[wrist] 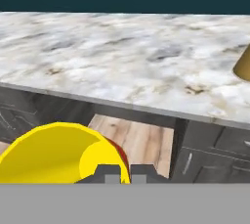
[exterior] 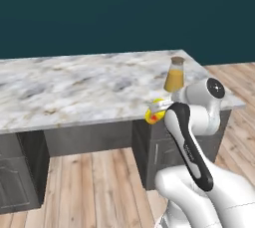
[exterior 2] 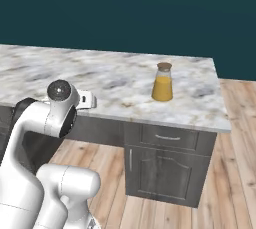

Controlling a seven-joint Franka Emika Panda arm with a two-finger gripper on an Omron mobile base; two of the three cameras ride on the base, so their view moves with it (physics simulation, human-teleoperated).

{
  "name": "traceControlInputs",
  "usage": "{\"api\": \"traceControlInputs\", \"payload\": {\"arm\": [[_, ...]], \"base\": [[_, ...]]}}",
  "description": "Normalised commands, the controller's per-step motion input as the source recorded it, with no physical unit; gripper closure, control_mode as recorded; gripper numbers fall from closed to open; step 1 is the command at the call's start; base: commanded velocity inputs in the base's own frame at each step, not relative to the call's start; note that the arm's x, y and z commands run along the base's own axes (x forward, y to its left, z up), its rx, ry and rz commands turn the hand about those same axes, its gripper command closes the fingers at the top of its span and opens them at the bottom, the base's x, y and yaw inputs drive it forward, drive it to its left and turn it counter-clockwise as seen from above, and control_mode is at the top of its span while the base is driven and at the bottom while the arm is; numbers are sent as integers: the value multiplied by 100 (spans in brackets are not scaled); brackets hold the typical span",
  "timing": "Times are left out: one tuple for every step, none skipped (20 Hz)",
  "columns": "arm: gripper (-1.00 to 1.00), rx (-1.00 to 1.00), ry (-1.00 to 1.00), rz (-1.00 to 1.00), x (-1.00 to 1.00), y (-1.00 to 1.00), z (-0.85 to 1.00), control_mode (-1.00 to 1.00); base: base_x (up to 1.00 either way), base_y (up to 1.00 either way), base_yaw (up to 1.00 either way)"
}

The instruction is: Place the pitcher and cup on the dining counter for serving.

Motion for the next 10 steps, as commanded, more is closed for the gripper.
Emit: {"api": "traceControlInputs", "payload": {"arm": [[100,0,0,0,0,0,0,100],[100,0,0,0,0,0,0,100],[100,0,0,0,0,0,0,100],[100,0,0,0,0,0,0,100],[100,0,0,0,0,0,0,100],[100,0,0,0,0,0,0,100],[100,0,0,0,0,0,0,100],[100,0,0,0,0,0,0,100],[100,0,0,0,0,0,0,100],[100,0,0,0,0,0,0,100]], "base": [[98,0,-3],[99,0,-5],[96,0,-7],[94,0,-9],[90,0,-11],[84,9,-17],[81,16,-22],[75,14,-23],[72,11,-23],[69,8,-23]]}}
